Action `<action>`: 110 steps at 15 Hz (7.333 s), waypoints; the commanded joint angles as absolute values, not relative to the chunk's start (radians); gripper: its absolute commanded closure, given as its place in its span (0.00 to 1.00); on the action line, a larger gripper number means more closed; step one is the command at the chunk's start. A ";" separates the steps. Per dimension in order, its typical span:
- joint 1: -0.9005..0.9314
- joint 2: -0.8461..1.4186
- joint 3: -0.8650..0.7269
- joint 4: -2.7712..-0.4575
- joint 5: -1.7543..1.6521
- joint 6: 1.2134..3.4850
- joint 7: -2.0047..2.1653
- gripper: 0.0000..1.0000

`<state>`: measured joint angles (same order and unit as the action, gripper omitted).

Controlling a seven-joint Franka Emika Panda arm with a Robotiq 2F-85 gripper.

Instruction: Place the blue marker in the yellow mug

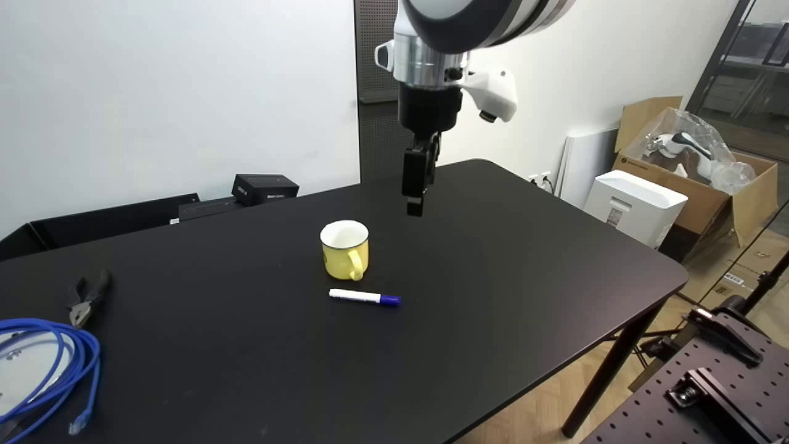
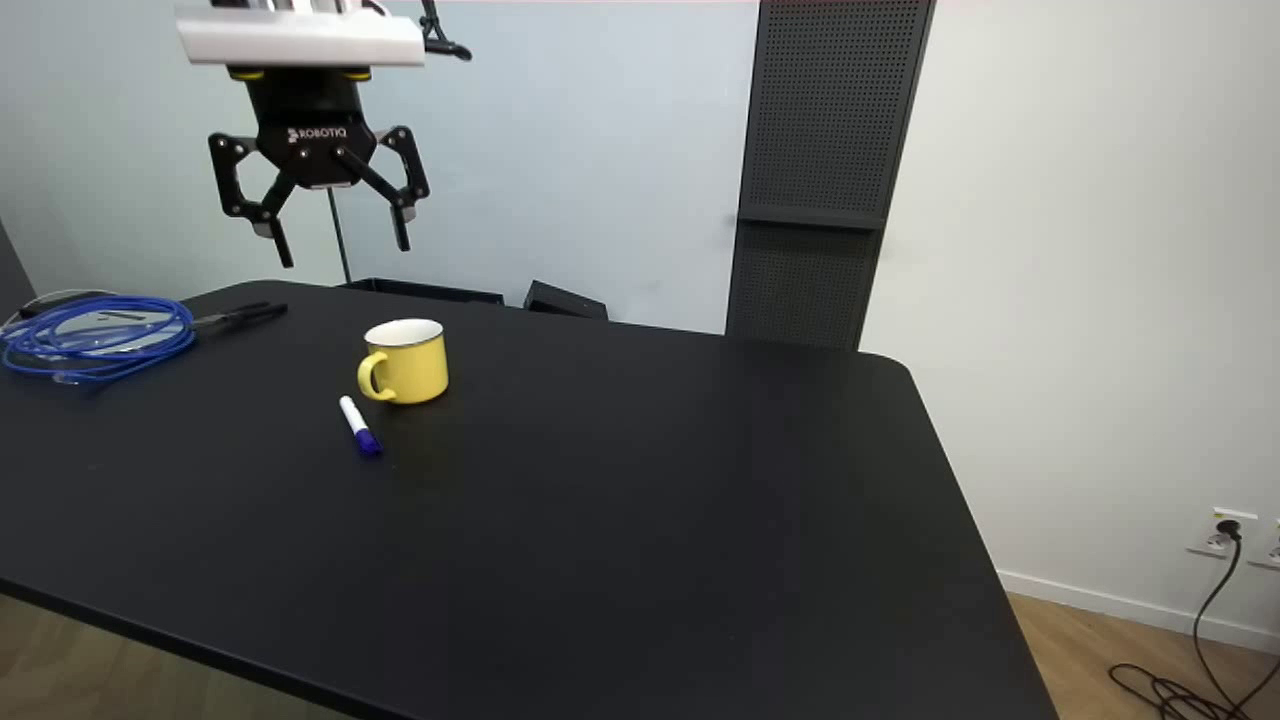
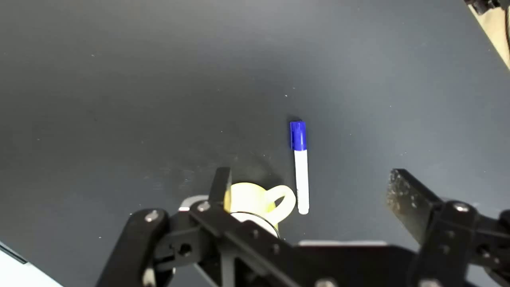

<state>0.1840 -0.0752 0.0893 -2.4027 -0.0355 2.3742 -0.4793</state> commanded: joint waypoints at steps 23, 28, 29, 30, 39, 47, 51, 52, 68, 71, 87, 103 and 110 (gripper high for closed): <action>0.150 0.322 0.152 -2.304 -0.223 2.572 -0.463 0.00; 0.197 0.380 0.140 -2.276 -0.333 2.558 -0.395 0.00; 0.205 0.393 0.139 -2.268 -0.350 2.555 -0.380 0.00; 0.210 0.406 0.139 -2.262 -0.360 2.554 -0.372 0.00; 0.229 0.472 0.138 -2.218 -0.393 2.557 -0.331 0.37; 0.211 0.507 0.137 -2.184 -0.376 2.554 -0.352 0.93; 0.200 0.517 0.137 -2.171 -0.369 2.551 -0.361 0.96; 0.199 0.518 0.137 -2.169 -0.369 2.550 -0.363 0.96; 0.238 0.244 0.170 -2.217 -0.395 2.264 -0.326 0.96; 0.249 0.164 0.182 -2.205 -0.404 2.149 -0.296 0.96; 0.201 0.236 0.165 -1.999 -0.393 1.839 -0.234 0.82; 0.265 0.409 0.164 -1.807 -0.488 1.663 -0.173 0.96; 0.289 0.539 0.160 -1.673 -0.522 1.666 -0.204 0.96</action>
<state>0.2714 0.4736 0.1633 -1.7613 -0.5029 1.6969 -0.2080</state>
